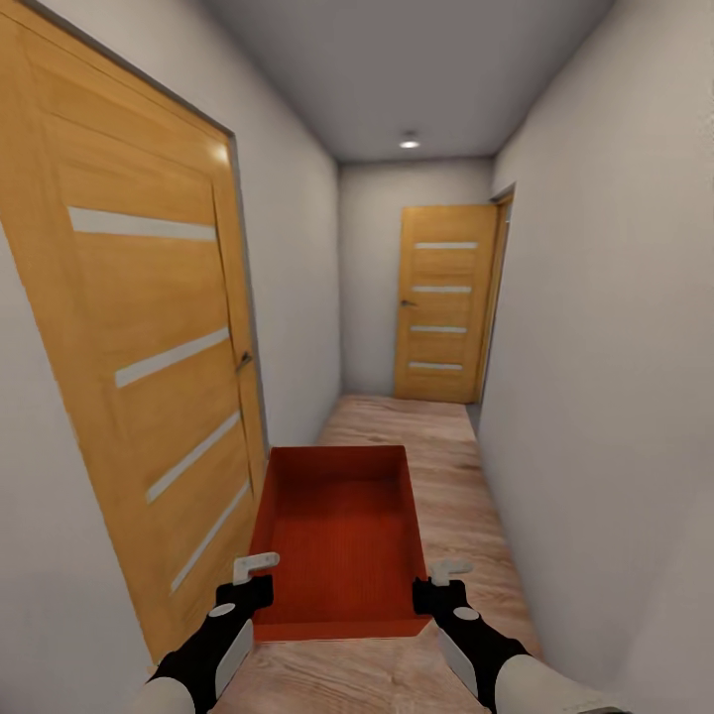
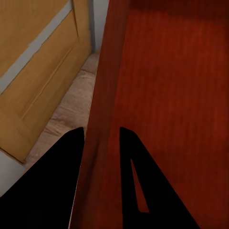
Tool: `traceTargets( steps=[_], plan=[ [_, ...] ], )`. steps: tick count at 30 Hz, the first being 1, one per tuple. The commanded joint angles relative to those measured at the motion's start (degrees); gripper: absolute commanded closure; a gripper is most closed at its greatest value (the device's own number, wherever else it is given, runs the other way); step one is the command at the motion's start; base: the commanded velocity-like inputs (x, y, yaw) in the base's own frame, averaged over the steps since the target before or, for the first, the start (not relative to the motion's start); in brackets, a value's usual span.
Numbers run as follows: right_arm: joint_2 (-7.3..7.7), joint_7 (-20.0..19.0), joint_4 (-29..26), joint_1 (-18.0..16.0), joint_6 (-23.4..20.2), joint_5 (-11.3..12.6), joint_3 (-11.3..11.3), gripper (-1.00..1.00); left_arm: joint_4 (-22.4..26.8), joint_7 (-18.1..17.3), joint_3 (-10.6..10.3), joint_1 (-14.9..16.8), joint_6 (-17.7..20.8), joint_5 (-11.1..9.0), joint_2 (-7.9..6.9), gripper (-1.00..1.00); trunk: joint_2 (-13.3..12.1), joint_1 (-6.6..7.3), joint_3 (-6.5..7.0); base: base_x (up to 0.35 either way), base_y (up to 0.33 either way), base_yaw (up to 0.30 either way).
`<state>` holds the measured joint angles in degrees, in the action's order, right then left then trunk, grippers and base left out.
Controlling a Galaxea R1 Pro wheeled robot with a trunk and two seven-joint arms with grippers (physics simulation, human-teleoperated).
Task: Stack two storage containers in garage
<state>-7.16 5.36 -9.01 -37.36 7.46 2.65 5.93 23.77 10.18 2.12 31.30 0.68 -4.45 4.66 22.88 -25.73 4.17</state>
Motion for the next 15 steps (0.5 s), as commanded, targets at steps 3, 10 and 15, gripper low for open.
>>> traceTargets(
  steps=[3, 10, 15],
  plan=[
    [0.57, 0.44, 0.22, -0.05, 0.19, 0.51, -0.39, 1.0, 0.31, 0.28, 0.81, 0.03, 0.11, 0.41, -0.89, 1.0, 0.04, -0.05, -0.02, 0.322, 0.14, -0.167],
    [0.57, 0.36, 0.22, -0.03, 0.05, 0.54, -0.39, 1.0, 0.33, 0.34, 0.84, 0.04, 0.11, 0.41, -0.89, 1.0, 0.04, -0.05, -0.02, 0.322, 0.144, -0.036],
    [0.57, 0.36, 0.22, -0.03, 0.01, 0.51, -0.39, 1.0, 0.31, 0.36, 0.82, 0.05, 0.11, 0.41, -0.89, 1.0, 0.04, -0.05, -0.02, 0.322, 0.144, -0.093]
  ],
)
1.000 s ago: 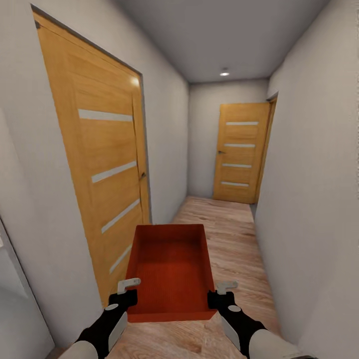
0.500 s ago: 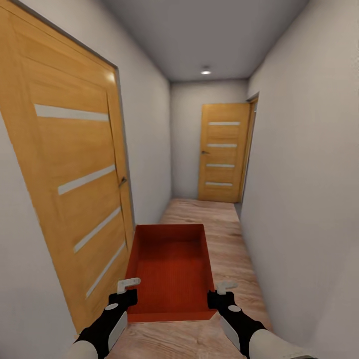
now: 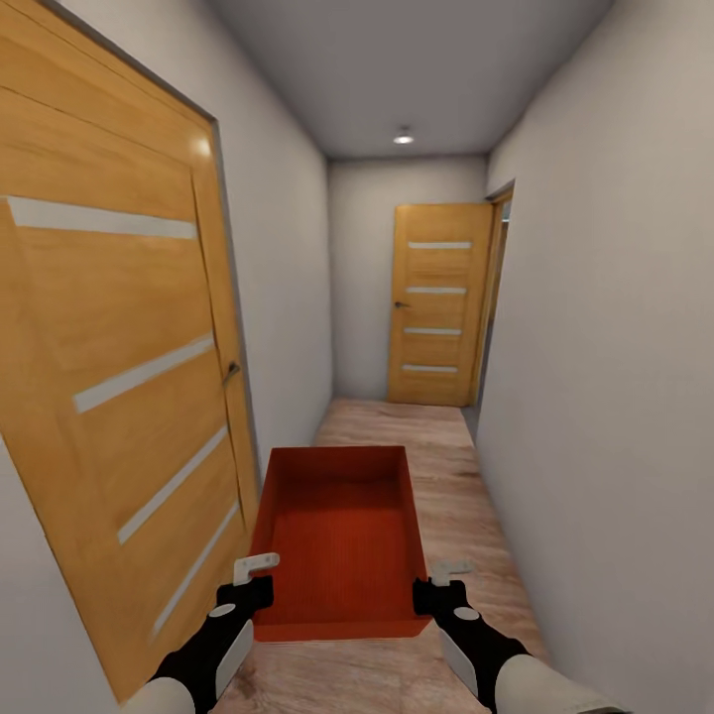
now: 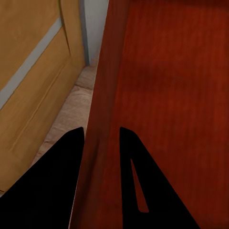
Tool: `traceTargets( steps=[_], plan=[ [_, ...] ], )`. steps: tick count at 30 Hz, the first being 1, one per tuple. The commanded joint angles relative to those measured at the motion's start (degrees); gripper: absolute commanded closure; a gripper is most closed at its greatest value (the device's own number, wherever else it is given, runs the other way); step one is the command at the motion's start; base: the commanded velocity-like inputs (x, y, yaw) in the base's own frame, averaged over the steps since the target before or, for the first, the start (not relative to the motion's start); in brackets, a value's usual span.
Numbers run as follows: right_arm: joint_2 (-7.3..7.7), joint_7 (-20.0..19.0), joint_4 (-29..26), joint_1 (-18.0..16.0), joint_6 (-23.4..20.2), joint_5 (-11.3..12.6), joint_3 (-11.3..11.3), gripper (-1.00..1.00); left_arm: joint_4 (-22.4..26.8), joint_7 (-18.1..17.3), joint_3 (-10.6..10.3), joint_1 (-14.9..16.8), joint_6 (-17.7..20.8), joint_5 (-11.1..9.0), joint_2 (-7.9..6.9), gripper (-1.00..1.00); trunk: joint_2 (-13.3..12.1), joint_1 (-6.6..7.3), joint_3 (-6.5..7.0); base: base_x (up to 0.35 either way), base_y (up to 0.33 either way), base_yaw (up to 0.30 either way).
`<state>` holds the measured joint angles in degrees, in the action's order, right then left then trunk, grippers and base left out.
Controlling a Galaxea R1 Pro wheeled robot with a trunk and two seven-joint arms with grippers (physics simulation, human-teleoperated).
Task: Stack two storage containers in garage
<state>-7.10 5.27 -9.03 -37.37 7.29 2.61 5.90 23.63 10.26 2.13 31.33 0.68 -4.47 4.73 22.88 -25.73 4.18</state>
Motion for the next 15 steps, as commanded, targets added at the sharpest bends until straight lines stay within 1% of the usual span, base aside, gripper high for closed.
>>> traceTargets(
  steps=[1, 6, 11, 15],
  plan=[
    [0.51, 0.44, 0.24, -0.01, 0.18, 0.56, -0.36, 1.0, 0.45, 0.28, 0.8, 0.03, 0.11, 0.42, -0.95, 1.0, 0.04, -0.05, -0.02, 0.322, 0.144, -0.104],
    [0.51, 0.44, 0.24, -0.01, 0.18, 0.56, -0.36, 1.0, 0.45, 0.27, 0.84, 0.02, 0.04, 0.42, -0.95, 1.0, 0.04, -0.05, -0.02, 0.322, 0.144, -0.113],
    [0.51, 0.44, 0.24, 0.01, 0.18, 0.56, -0.36, 1.0, 0.45, 0.29, 0.86, 0.02, -0.13, 0.42, -0.95, 1.0, 0.04, -0.05, -0.02, 0.322, 0.141, -0.157],
    [0.51, 0.44, 0.24, -0.01, 0.18, 0.56, -0.36, 1.0, 0.45, 0.29, 0.84, -0.01, -0.28, 0.42, -0.95, 1.0, 0.04, -0.05, -0.02, 0.322, 0.057, -0.179]
  ],
)
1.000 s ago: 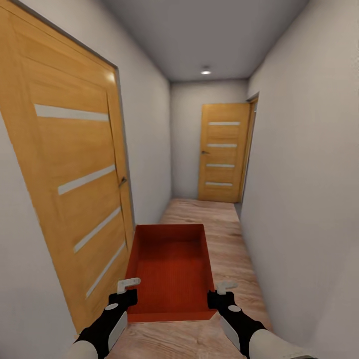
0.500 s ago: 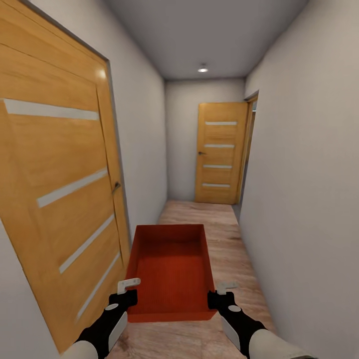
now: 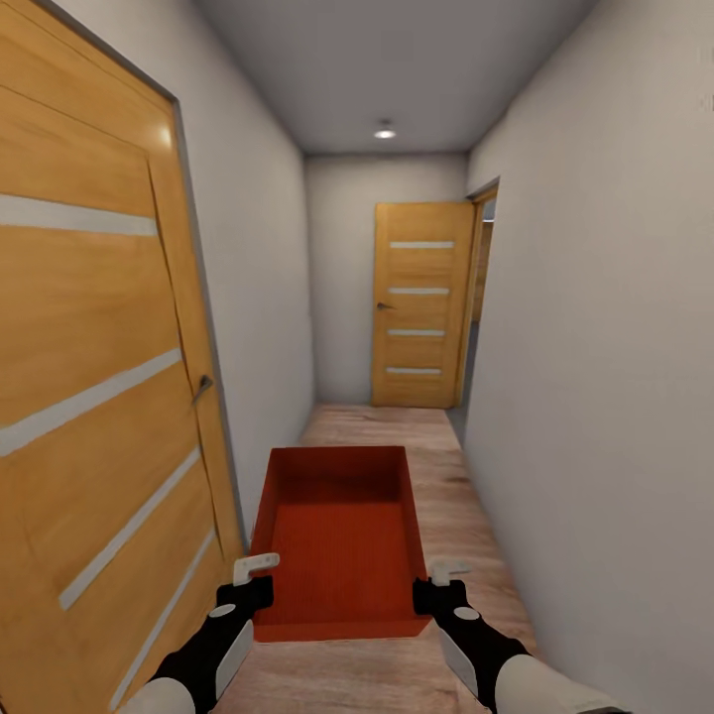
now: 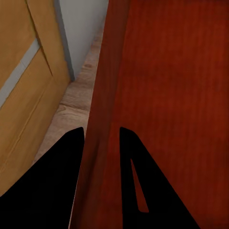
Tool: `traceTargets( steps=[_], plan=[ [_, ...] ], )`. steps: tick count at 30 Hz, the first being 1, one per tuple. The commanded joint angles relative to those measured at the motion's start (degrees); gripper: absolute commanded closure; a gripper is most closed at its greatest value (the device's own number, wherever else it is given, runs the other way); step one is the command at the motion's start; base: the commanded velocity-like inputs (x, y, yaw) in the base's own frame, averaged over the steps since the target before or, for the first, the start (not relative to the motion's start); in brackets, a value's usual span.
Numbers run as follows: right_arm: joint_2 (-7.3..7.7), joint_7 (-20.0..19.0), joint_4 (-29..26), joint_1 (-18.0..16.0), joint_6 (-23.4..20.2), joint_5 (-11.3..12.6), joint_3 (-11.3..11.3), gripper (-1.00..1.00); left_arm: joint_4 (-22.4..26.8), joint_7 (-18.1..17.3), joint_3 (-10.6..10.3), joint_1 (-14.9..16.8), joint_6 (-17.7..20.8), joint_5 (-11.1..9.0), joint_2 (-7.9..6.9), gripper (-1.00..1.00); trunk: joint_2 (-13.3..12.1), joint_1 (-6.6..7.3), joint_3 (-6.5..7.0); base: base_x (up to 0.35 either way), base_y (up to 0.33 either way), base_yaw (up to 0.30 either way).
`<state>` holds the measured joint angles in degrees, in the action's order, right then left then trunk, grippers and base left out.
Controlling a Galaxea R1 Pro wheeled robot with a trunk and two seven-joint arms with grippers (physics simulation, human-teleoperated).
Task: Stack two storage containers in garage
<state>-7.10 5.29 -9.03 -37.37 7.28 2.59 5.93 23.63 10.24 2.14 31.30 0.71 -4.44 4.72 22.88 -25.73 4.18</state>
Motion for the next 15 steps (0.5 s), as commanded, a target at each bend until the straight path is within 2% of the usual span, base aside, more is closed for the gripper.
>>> traceTargets(
  steps=[1, 15],
  plan=[
    [0.51, 0.42, 0.24, -0.01, 0.16, 0.57, -0.4, 1.0, 0.45, 0.3, 0.84, 0.02, -0.33, 0.4, -0.94, 1.0, 0.04, -0.05, -0.02, 0.322, 0.02, -0.2],
    [0.51, 0.42, 0.24, -0.03, 0.11, 0.57, -0.4, 1.0, 0.45, 0.3, 0.81, 0.04, -0.36, 0.4, -0.94, 1.0, 0.04, -0.05, -0.02, 0.322, 0.003, -0.227]
  ],
)
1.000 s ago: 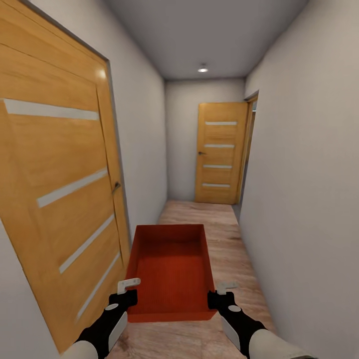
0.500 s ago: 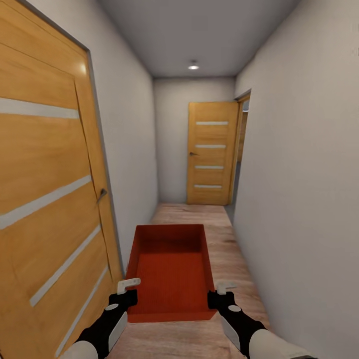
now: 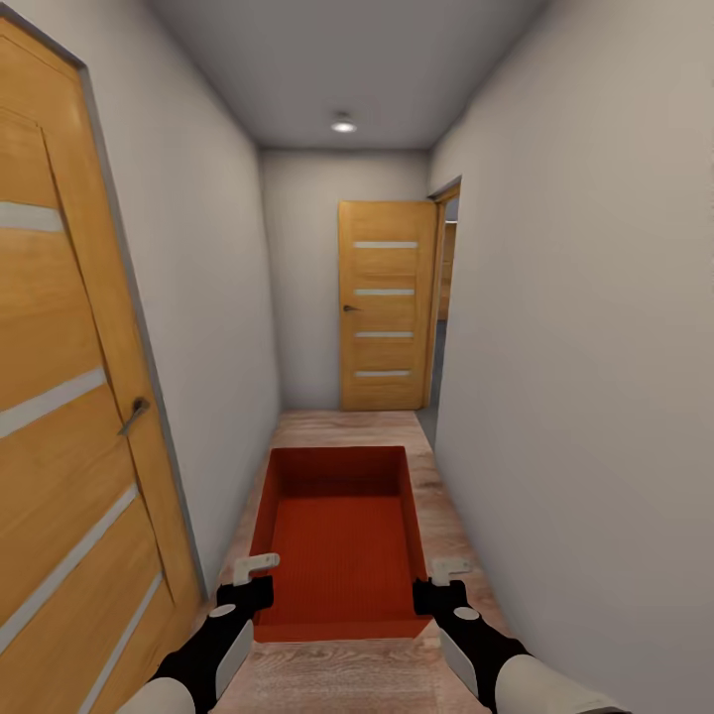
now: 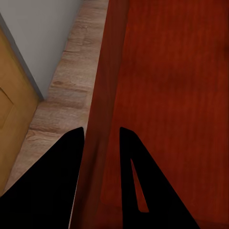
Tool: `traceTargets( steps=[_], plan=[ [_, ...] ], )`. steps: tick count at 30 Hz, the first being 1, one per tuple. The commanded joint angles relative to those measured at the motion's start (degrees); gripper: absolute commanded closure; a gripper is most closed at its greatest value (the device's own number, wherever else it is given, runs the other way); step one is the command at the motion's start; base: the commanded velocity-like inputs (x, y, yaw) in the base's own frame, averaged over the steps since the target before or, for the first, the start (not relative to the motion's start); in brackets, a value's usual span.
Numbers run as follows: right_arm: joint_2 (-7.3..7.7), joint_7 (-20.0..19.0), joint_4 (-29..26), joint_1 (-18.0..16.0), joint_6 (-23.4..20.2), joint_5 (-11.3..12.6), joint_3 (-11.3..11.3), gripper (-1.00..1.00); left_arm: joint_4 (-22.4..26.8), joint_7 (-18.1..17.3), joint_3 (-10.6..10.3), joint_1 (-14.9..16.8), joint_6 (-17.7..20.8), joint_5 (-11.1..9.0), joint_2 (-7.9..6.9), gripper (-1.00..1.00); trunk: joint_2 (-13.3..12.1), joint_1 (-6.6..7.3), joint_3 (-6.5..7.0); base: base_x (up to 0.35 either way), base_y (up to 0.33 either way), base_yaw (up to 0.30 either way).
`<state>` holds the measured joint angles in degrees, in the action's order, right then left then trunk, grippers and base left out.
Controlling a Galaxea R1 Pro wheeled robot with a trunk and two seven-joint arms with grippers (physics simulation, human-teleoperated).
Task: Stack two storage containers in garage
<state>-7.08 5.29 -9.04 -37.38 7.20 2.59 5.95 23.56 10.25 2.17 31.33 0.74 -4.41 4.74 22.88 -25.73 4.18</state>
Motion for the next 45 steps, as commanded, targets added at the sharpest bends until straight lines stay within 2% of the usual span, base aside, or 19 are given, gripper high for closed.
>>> traceTargets(
  steps=[1, 45],
  plan=[
    [0.49, 0.44, 0.25, 0.0, 0.19, 0.57, -0.41, 1.0, 0.52, 0.3, 0.78, 0.02, -0.38, 0.37, -0.96, 1.0, 0.04, -0.05, -0.02, 0.322, 0.0, -0.099],
    [0.49, 0.43, 0.25, 0.0, 0.19, 0.57, -0.41, 1.0, 0.52, 0.3, 0.73, 0.01, -0.38, 0.37, -0.96, 1.0, 0.04, -0.05, -0.02, 0.322, 0.0, -0.004]
  ],
)
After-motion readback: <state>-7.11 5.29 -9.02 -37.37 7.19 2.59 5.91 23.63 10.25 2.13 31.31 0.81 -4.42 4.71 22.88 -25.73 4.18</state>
